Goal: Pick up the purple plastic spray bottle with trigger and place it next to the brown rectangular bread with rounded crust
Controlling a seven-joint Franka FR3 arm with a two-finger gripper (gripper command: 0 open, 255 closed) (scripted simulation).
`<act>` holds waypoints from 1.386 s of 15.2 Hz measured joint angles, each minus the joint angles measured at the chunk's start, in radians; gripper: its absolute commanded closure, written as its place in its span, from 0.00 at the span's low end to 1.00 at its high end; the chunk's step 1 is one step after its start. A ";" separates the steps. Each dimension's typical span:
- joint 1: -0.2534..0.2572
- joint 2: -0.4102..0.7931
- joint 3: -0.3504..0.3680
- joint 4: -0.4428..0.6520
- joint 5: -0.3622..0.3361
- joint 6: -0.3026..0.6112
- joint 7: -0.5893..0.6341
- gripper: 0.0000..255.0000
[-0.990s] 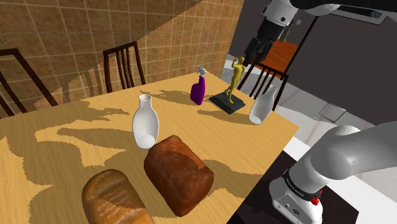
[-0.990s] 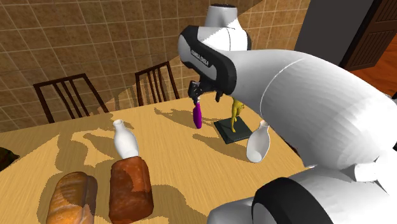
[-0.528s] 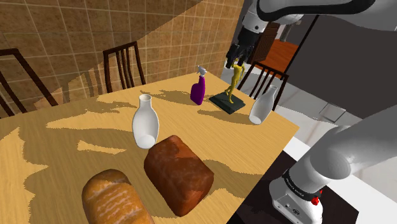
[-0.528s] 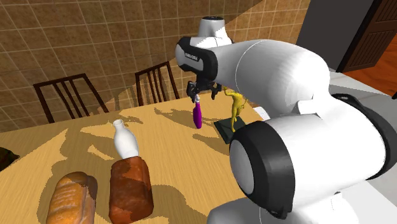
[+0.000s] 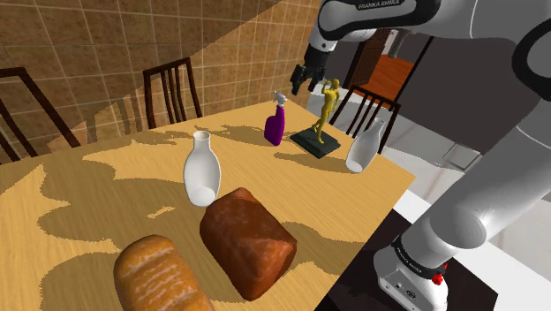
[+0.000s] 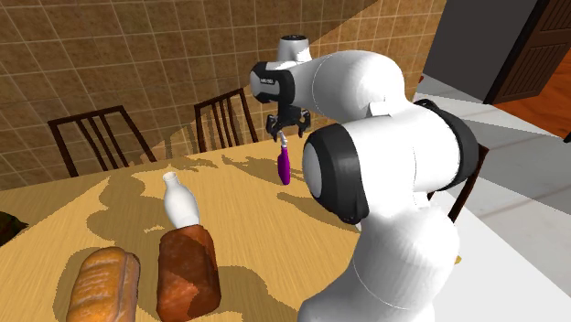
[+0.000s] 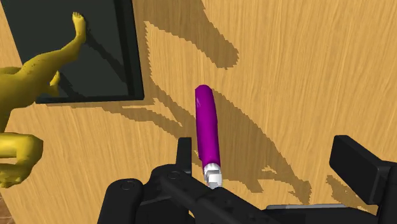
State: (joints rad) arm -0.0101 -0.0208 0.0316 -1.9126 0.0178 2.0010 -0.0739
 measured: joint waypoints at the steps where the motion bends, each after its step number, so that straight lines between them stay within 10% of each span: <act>1: 0.000 0.036 0.000 0.029 -0.006 0.006 0.003 0.00; 8: 0.002 0.270 -0.005 0.235 -0.040 0.033 0.020 0.00; 21: 0.001 0.321 -0.007 0.208 -0.043 0.112 0.020 0.00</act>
State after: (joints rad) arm -0.0091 0.3002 0.0250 -1.7047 -0.0252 2.1125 -0.0536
